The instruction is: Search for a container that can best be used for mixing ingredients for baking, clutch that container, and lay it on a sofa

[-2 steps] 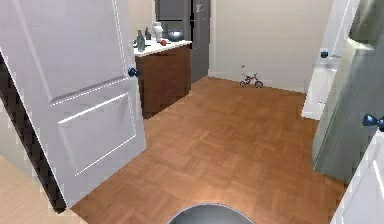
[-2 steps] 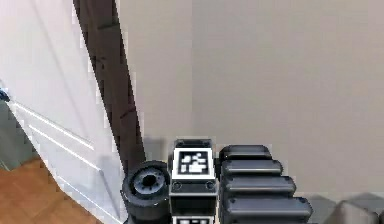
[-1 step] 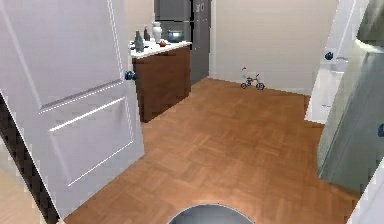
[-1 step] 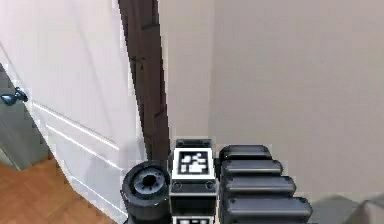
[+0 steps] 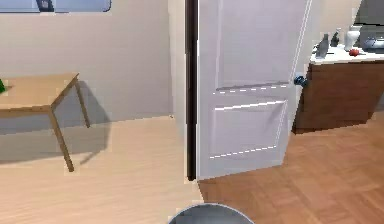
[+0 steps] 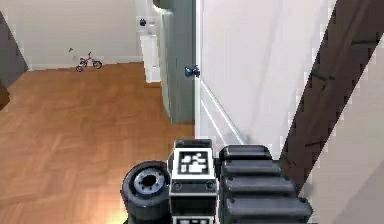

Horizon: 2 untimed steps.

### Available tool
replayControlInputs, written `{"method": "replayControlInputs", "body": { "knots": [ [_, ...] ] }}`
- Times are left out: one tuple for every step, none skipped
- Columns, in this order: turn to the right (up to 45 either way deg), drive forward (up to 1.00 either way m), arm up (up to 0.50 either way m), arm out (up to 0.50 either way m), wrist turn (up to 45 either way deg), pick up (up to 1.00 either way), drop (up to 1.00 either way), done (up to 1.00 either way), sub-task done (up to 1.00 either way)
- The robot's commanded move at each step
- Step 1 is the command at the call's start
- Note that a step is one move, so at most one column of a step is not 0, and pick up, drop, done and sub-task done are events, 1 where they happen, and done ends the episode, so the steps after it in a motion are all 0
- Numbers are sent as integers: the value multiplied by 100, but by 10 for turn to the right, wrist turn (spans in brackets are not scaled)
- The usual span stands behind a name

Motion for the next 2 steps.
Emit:
{"method": "replayControlInputs", "body": {
  "knots": [
    [-450,0,0,0,0,0,0,0,0],
    [-270,0,0,0,0,0,0,0,0]
  ]
}}
